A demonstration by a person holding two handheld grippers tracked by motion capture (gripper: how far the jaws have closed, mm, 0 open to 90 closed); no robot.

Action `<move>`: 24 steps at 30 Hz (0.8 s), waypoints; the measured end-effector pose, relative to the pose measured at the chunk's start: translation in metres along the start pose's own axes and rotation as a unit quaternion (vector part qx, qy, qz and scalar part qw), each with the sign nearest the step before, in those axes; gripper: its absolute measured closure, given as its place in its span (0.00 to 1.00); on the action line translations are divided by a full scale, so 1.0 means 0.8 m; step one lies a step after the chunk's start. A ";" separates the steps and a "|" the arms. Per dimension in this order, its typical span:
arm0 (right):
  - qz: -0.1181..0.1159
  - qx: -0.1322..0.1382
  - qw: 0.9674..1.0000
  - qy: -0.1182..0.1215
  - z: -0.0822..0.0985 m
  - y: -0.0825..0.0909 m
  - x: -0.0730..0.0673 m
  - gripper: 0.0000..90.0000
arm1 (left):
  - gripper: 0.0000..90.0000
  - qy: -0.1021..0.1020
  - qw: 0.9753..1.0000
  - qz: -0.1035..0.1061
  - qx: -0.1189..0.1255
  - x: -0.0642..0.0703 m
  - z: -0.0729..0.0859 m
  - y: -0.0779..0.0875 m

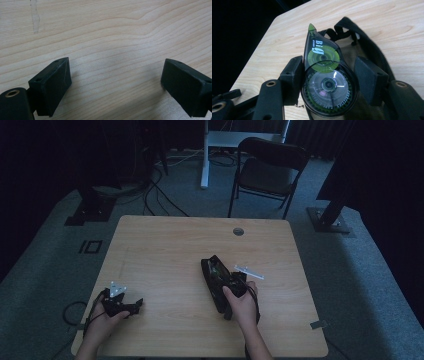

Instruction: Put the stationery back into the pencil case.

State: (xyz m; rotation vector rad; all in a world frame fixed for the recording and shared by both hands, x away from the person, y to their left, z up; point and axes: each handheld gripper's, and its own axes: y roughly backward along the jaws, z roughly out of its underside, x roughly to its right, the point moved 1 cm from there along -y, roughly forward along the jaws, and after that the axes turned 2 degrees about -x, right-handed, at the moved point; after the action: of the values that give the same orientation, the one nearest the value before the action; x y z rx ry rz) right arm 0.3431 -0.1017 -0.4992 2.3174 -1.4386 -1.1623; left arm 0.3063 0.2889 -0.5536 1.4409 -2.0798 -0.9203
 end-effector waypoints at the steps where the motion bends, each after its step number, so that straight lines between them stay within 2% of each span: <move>1: -0.002 -0.002 1.000 -0.004 0.000 -0.001 0.000 0.46 | 0.11 0.000 1.000 0.000 0.000 0.000 0.000 0.000; 5: -0.004 -0.014 1.000 -0.021 0.001 -0.005 0.000 0.46 | 0.11 0.000 1.000 0.000 0.000 0.000 0.000 0.000; 17: 0.014 -0.028 0.998 -0.063 -0.006 -0.006 0.009 0.46 | 0.11 0.000 1.000 0.000 0.000 0.000 0.000 0.000; 22: 0.035 -0.035 0.997 -0.053 -0.008 -0.008 0.008 0.46 | 0.11 0.001 1.000 0.000 0.000 0.000 0.000 0.000; 24: 0.048 -0.047 0.996 -0.055 -0.008 -0.011 0.008 0.46 | 0.11 0.001 1.000 0.000 0.001 0.000 0.000 0.000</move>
State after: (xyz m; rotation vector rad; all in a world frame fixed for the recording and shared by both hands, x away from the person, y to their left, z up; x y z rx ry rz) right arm 0.3550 -0.1041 -0.5031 2.1283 -1.4800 -1.3174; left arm 0.3063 0.2888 -0.5537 1.4414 -2.0800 -0.9182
